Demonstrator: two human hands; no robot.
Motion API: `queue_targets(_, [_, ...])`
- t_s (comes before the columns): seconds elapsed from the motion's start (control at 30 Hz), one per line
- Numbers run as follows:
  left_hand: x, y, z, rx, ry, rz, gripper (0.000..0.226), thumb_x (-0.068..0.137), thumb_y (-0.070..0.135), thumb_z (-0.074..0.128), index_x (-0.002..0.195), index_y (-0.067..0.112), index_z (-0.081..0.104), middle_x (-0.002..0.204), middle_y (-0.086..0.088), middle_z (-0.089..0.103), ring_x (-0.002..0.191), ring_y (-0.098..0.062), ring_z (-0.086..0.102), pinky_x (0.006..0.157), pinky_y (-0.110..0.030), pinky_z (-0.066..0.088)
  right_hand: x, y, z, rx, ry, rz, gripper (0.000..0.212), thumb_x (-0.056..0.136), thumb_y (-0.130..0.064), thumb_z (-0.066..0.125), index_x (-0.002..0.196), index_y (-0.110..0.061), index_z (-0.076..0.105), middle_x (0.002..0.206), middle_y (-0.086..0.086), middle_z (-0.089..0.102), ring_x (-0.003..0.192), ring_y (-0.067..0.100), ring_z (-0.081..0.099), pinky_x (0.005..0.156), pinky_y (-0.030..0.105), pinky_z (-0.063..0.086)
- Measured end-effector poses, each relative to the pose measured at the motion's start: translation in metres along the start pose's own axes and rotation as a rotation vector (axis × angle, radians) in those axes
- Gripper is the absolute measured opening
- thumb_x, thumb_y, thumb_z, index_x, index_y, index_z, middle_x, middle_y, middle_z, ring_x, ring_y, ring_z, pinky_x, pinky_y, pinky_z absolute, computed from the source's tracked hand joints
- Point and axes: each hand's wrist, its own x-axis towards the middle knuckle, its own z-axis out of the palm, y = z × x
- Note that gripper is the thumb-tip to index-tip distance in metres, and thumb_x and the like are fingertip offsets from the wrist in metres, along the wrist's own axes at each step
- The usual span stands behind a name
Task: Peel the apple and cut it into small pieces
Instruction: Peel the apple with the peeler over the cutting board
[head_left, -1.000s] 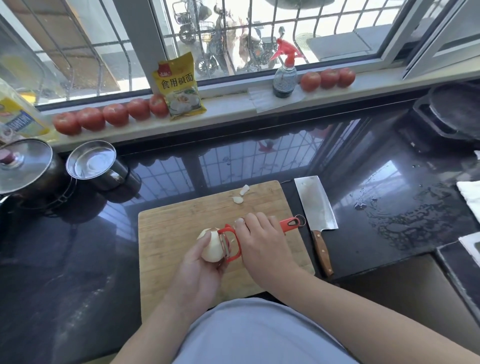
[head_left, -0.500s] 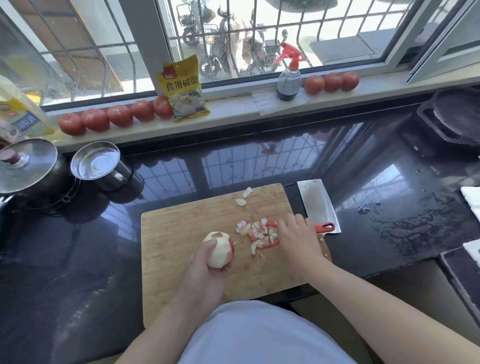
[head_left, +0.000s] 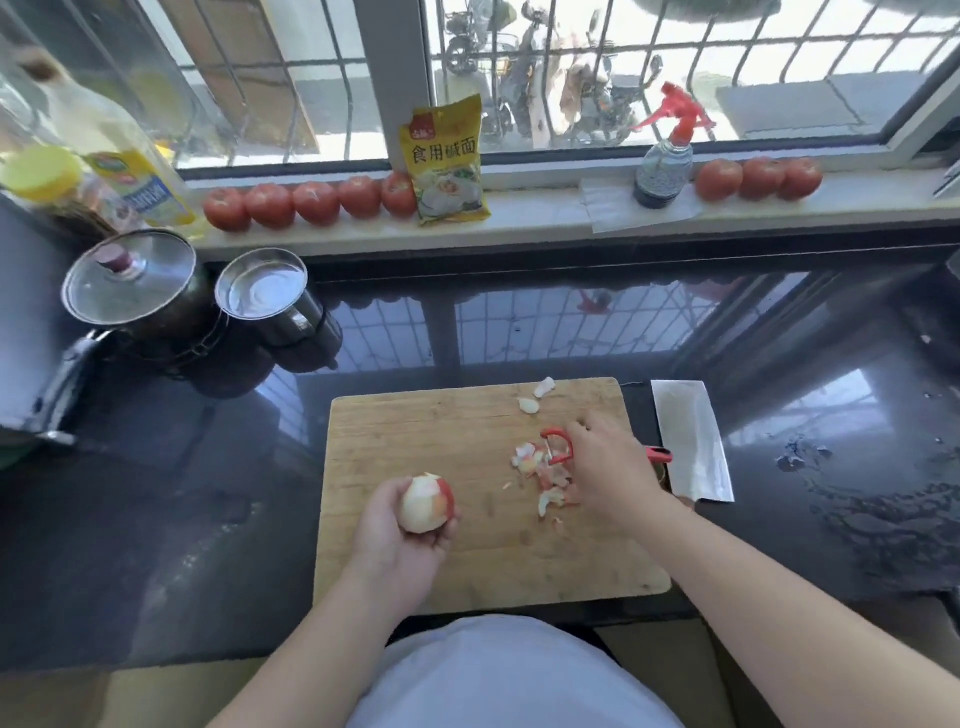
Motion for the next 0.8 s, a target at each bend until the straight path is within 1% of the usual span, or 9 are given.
queue_targets(0.07, [-0.002,0.006,-0.002,-0.004,-0.002,0.012,0.026,0.097,0.024,0.054,0.116,0.007,0.06,0.104,-0.019,0.067,0.087,-0.034,0.064,0.069,-0.034,0.052,0.031,-0.007,0.0,0.043,-0.038,-0.03,0.058,0.079,-0.017,0.068,0.133,-0.023,0.05,0.14,0.007,0.045,0.121,0.029,0.048,0.089,0.041,0.049])
queue_targets(0.13, [-0.008,0.011,-0.003,0.006,-0.029,0.028,0.023,0.099,0.023,0.053,0.112,0.006,0.061,0.095,-0.018,0.07,0.088,-0.034,0.063,0.071,-0.035,0.053,0.061,-0.014,0.004,0.059,-0.087,-0.013,0.069,0.084,-0.002,0.059,0.145,-0.024,0.038,0.159,0.011,0.022,0.143,0.03,0.027,0.107,0.043,0.041])
queue_targets(0.2, [-0.015,0.017,-0.007,0.025,-0.042,0.058,0.023,0.1,0.024,0.052,0.11,0.006,0.061,0.091,-0.018,0.07,0.086,-0.035,0.063,0.07,-0.035,0.052,0.082,-0.02,0.009,0.039,-0.136,0.005,0.067,0.087,-0.004,0.057,0.148,-0.024,0.035,0.162,0.013,0.013,0.148,0.029,0.015,0.114,0.044,0.032])
queue_targets(0.33, [-0.018,0.019,-0.021,0.014,-0.051,0.044,0.029,0.099,0.026,0.05,0.114,0.004,0.062,0.1,-0.019,0.067,0.091,-0.038,0.065,0.074,-0.036,0.053,0.066,-0.034,0.026,-0.048,-0.132,-0.066,0.065,0.087,-0.029,0.066,0.144,-0.015,0.037,0.156,0.014,0.023,0.144,0.029,0.021,0.108,0.041,0.039])
queue_targets(0.47, [-0.02,0.015,-0.02,0.054,-0.098,0.035,0.031,0.101,0.026,0.05,0.116,0.001,0.062,0.097,-0.019,0.069,0.091,-0.038,0.066,0.081,-0.04,0.054,0.014,-0.038,0.038,-0.097,-0.1,-0.197,0.057,0.094,-0.016,0.051,0.148,-0.015,0.034,0.157,0.009,0.023,0.146,0.028,0.019,0.108,0.046,0.039])
queue_targets(0.57, [-0.019,0.014,-0.014,0.084,-0.134,0.005,0.037,0.104,0.032,0.048,0.114,0.0,0.063,0.098,-0.02,0.069,0.082,-0.037,0.069,0.081,-0.041,0.054,-0.01,-0.031,0.036,-0.107,-0.063,-0.192,0.06,0.09,-0.016,0.055,0.147,-0.015,0.037,0.152,0.009,0.033,0.138,0.03,0.033,0.108,0.042,0.037])
queue_targets(0.67, [-0.018,0.01,-0.006,0.115,-0.159,-0.025,0.044,0.105,0.042,0.047,0.113,0.001,0.064,0.094,-0.02,0.069,0.076,-0.034,0.069,0.075,-0.039,0.055,-0.025,-0.025,0.015,0.001,0.053,-0.171,0.076,0.061,-0.015,0.082,0.131,-0.014,0.055,0.146,0.012,0.044,0.129,0.034,0.046,0.096,0.04,0.048])
queue_targets(0.7, [-0.019,0.008,-0.003,0.14,-0.182,-0.03,0.045,0.105,0.044,0.048,0.112,0.002,0.064,0.092,-0.019,0.069,0.074,-0.032,0.068,0.072,-0.038,0.055,-0.03,-0.026,0.007,0.035,0.145,-0.209,0.069,0.057,-0.012,0.084,0.122,-0.012,0.061,0.137,0.012,0.053,0.121,0.035,0.053,0.09,0.041,0.051])
queue_targets(0.8, [-0.021,0.006,0.009,0.206,-0.215,-0.023,0.043,0.1,0.046,0.057,0.108,0.005,0.065,0.089,-0.015,0.069,0.067,-0.026,0.065,0.062,-0.031,0.054,-0.044,-0.046,-0.019,0.048,0.408,-0.371,0.017,0.076,-0.005,0.066,0.091,-0.012,0.062,0.089,0.003,0.061,0.078,0.03,0.056,0.068,0.041,0.047])
